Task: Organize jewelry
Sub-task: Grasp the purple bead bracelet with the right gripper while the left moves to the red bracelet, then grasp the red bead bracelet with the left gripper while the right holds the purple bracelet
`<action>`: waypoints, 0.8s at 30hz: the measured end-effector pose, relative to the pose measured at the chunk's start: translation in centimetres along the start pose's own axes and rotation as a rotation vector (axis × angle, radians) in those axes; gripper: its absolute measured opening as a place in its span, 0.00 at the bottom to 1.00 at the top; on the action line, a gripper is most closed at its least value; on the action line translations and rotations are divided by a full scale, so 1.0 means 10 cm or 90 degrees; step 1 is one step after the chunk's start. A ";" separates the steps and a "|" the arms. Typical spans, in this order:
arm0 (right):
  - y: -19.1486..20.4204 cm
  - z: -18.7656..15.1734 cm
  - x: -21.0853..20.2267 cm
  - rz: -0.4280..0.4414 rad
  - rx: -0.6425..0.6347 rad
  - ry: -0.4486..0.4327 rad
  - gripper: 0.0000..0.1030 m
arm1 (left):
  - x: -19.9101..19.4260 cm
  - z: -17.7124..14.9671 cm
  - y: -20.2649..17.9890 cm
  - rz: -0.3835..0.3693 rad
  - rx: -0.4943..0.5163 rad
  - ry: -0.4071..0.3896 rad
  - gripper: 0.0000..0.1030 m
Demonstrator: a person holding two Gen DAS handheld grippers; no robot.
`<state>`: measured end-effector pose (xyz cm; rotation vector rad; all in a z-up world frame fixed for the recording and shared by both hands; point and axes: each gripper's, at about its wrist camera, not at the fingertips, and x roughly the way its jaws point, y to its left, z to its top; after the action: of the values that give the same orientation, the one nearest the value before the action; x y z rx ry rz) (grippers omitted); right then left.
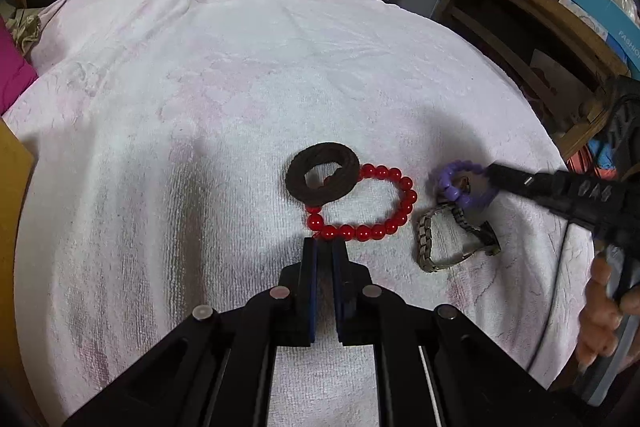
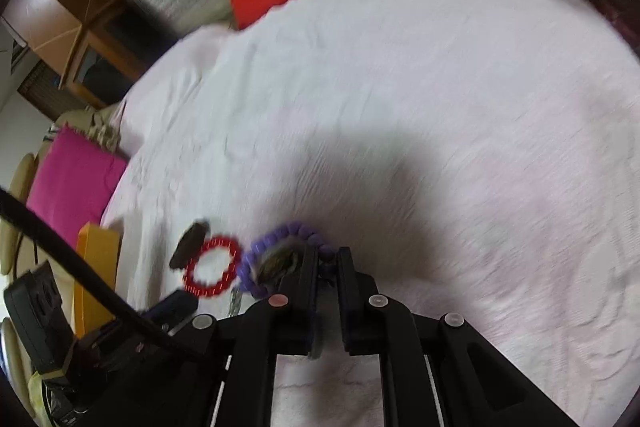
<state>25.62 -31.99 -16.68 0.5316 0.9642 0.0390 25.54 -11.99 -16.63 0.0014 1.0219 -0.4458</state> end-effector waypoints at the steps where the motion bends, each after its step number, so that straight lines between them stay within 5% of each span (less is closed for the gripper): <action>1: -0.06 0.03 -0.09 0.010 0.017 -0.023 0.10 | -0.01 -0.02 0.02 -0.002 -0.001 0.000 0.07; 9: -0.69 0.11 -0.44 -0.014 0.141 -0.072 0.10 | -0.08 0.04 0.08 -0.035 -0.013 -0.012 0.08; 14: -0.95 0.11 -0.41 -0.050 0.169 -0.037 0.10 | -0.04 0.10 0.07 -0.058 -0.032 -0.008 0.40; 16: -0.95 0.09 -0.39 -0.049 0.163 -0.020 0.10 | 0.04 0.13 0.05 -0.056 -0.034 0.002 0.42; 22: -0.93 0.07 -0.37 -0.043 0.161 -0.004 0.12 | 0.16 0.23 0.06 -0.065 -0.044 -0.012 0.41; 24: -0.91 0.07 -0.31 -0.047 0.157 -0.003 0.12 | 0.19 0.25 0.09 -0.057 -0.050 -0.016 0.27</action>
<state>22.50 -41.04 -18.03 0.7220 0.9886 -0.1497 28.79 -12.42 -17.05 -0.1197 1.0173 -0.4858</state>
